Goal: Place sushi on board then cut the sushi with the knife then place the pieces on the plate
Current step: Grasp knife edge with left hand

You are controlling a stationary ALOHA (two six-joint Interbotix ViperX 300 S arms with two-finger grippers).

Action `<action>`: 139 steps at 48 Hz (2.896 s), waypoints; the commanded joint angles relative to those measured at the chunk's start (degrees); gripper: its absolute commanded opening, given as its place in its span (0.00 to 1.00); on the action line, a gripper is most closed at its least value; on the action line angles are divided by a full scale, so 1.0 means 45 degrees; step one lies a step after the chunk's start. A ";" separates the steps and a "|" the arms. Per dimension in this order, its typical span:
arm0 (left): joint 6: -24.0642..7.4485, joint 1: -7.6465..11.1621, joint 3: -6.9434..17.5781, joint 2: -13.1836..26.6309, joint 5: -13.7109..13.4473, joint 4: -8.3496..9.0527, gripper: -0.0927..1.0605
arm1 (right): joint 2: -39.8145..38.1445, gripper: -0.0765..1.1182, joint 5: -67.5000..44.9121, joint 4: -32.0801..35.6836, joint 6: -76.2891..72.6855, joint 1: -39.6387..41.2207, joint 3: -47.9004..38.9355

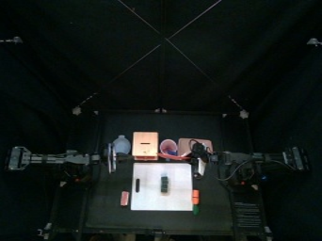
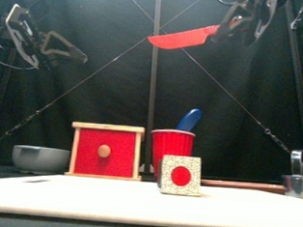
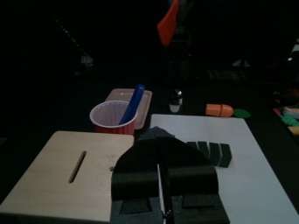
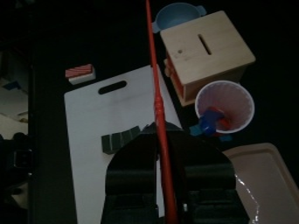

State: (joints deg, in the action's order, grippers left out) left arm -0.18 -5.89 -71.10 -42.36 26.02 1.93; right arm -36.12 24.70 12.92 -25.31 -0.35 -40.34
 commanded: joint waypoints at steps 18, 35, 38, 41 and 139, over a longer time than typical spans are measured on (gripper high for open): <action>0.0059 0.1133 0.0742 0.0820 -0.0176 0.0254 0.62 | 0.1289 0.40 -0.3809 0.0312 0.0039 -0.0273 -0.1973; 0.0020 0.1660 0.2617 0.3066 -0.1973 -0.0840 0.92 | 0.2734 0.40 -0.4043 0.0879 0.0000 -0.0527 -0.1777; 0.0020 0.1797 0.2852 0.3535 -0.1992 -0.0840 0.92 | 0.2773 0.40 -0.4043 0.0879 0.0000 -0.0527 -0.1816; 0.0020 0.1836 0.3125 0.4023 -0.2012 -0.0840 0.92 | 0.2793 0.40 -0.4043 0.0840 -0.0020 -0.0527 -0.1816; 0.0000 0.1348 0.5840 0.8770 -0.2500 -0.0742 0.63 | 0.4199 0.40 -0.4043 0.0137 -0.0059 -0.0645 -0.1680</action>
State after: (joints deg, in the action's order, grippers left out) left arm -0.18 0.00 -46.14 -3.08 14.68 -1.23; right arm -16.88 6.86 13.62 -25.49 -2.90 -49.13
